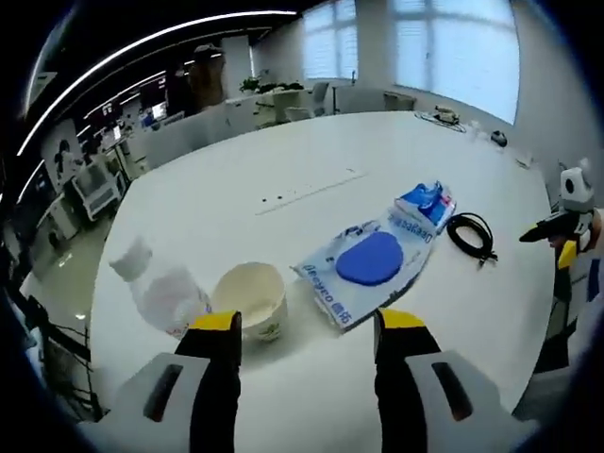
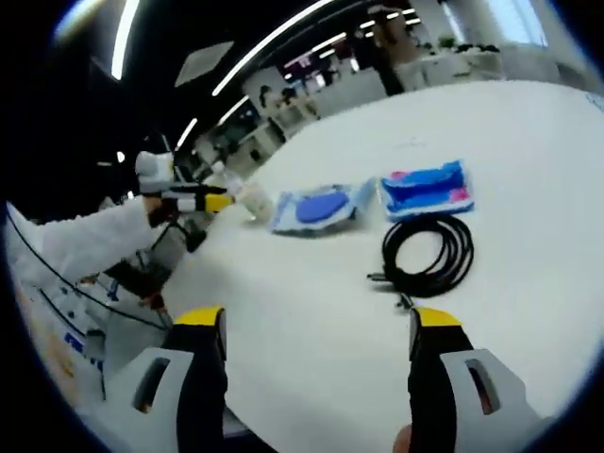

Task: Arrange the tabletop items into an orderly group along one side of the table until the central work area is clear of visible clutter.

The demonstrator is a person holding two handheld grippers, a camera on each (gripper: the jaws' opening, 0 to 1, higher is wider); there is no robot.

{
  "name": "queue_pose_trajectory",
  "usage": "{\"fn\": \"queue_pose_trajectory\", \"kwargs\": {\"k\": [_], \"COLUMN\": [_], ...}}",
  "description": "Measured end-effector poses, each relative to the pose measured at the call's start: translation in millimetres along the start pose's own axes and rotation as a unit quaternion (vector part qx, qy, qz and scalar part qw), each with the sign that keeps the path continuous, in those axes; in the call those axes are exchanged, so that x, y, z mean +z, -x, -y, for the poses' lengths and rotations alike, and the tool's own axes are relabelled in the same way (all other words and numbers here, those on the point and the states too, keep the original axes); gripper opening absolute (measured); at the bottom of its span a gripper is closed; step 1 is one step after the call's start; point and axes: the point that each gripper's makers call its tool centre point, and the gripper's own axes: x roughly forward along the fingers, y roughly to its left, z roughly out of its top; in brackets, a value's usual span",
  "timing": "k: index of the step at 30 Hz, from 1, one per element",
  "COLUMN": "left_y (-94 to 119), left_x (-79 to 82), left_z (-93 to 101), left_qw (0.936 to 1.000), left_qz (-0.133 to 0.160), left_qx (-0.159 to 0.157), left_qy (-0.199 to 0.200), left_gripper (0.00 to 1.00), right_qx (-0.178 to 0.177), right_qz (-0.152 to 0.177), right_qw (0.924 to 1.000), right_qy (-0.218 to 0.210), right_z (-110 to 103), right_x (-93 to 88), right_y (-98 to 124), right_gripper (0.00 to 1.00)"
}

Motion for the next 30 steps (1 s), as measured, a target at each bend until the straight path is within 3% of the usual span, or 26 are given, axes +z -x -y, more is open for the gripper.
{"fn": "queue_pose_trajectory", "kwargs": {"k": [3, 7, 10, 14, 18, 22, 26, 30], "left_y": [-10.6, -23.7, -31.8, -41.4, -49.1, -56.9, -60.5, -58.8], "left_x": [0.3, -2.1, -2.0, -5.4, -7.2, -10.8, -14.4, -5.5], "left_z": [-1.3, -9.9, -11.3, -14.2, -21.5, -22.5, -20.4, -21.5], "left_qw": [0.9998, 0.9992, 0.9988, 0.9979, 0.9980, 0.9974, 0.9967, 0.9976], "left_qz": [-0.016, -0.039, -0.049, -0.062, -0.062, -0.071, -0.080, -0.069], "left_qx": [-0.012, -0.008, -0.004, -0.005, 0.001, -0.001, -0.006, 0.000], "left_qy": [0.002, 0.001, -0.007, -0.014, 0.017, 0.014, 0.014, -0.006], "left_gripper": [0.54, 0.42, 0.36, 0.18, 0.02, 0.01, 0.00, 0.00], "right_qx": [-0.020, -0.033, -0.048, -0.047, -0.051, -0.048, -0.055, -0.058], "right_qz": [-0.007, -0.001, -0.008, -0.003, 0.006, 0.025, 0.024, 0.025], "right_qw": [0.9998, 0.9993, 0.9988, 0.9987, 0.9983, 0.9968, 0.9961, 0.9957], "right_qy": [0.003, -0.018, -0.007, -0.019, -0.028, -0.058, -0.065, -0.068], "right_z": [9.3, 20.1, 26.1, 28.8, 31.7, 33.7, 39.0, 42.8], "right_x": [-11.6, -17.8, -20.4, -19.5, -17.7, -16.5, -19.8, -18.9], "right_y": [10.6, 20.8, 24.3, 24.9, 25.3, 25.7, 26.6, 28.4], "right_gripper": [0.78, 0.77, 0.76, 0.75, 0.74, 0.75, 0.74, 0.74]}}
